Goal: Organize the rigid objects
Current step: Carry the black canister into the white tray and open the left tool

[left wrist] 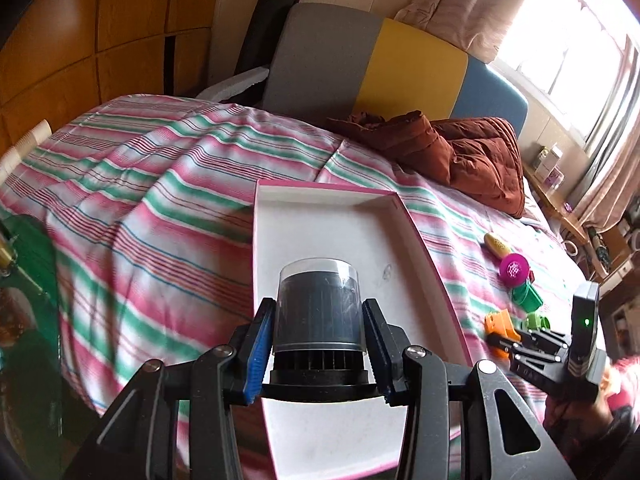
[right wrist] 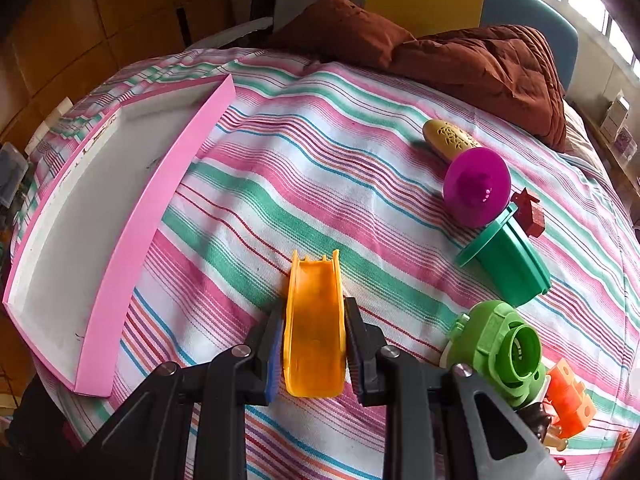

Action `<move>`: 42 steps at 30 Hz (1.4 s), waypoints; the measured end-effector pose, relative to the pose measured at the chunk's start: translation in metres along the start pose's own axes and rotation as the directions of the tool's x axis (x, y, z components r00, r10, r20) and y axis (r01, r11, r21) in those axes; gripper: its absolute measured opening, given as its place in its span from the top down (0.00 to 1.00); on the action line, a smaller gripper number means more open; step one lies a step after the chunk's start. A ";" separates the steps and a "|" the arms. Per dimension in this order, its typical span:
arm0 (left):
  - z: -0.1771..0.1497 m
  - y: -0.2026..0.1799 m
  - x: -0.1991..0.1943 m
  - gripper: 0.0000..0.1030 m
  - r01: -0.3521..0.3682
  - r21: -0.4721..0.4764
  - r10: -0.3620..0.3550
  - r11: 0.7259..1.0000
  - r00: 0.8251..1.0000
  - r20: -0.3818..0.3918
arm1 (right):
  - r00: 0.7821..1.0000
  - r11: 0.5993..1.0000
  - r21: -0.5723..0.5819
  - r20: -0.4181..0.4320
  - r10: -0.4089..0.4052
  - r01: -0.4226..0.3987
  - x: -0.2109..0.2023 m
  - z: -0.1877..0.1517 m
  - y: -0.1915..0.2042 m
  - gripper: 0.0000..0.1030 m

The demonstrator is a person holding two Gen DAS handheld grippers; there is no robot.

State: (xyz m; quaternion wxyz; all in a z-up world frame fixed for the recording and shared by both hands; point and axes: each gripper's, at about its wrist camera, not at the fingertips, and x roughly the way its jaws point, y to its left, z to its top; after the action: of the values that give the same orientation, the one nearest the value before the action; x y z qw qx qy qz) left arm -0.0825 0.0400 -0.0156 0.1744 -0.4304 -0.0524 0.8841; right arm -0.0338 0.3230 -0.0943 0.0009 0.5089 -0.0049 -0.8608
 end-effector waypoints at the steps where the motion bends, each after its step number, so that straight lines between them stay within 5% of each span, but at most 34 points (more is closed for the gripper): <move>1: 0.003 -0.001 0.003 0.58 0.001 -0.001 -0.001 1.000 1.000 -0.003 | 1.000 1.000 0.000 0.001 0.002 -0.002 -0.003 -0.003 -0.005 0.75; 12: 0.027 0.004 0.060 0.58 -0.021 -0.046 0.017 0.999 0.997 -0.073 | 1.000 1.000 -0.014 0.007 -0.009 0.009 -0.005 -0.007 -0.009 0.75; 25: 0.039 0.001 0.110 0.57 -0.118 0.079 0.126 0.990 0.986 -0.105 | 1.000 1.000 -0.014 0.008 -0.013 0.013 -0.005 -0.007 -0.008 0.75; 42: 0.018 -0.016 0.047 0.39 -0.163 0.130 0.160 0.978 0.987 0.034 | 0.999 0.999 -0.027 0.019 -0.028 0.028 -0.004 -0.005 -0.009 0.75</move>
State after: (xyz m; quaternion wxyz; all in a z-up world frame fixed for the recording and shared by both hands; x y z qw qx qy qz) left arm -0.1194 0.0724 -0.0357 0.1295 -0.4105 0.0393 0.9018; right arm -0.0274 0.3324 -0.0931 -0.0043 0.5006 0.0140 -0.8655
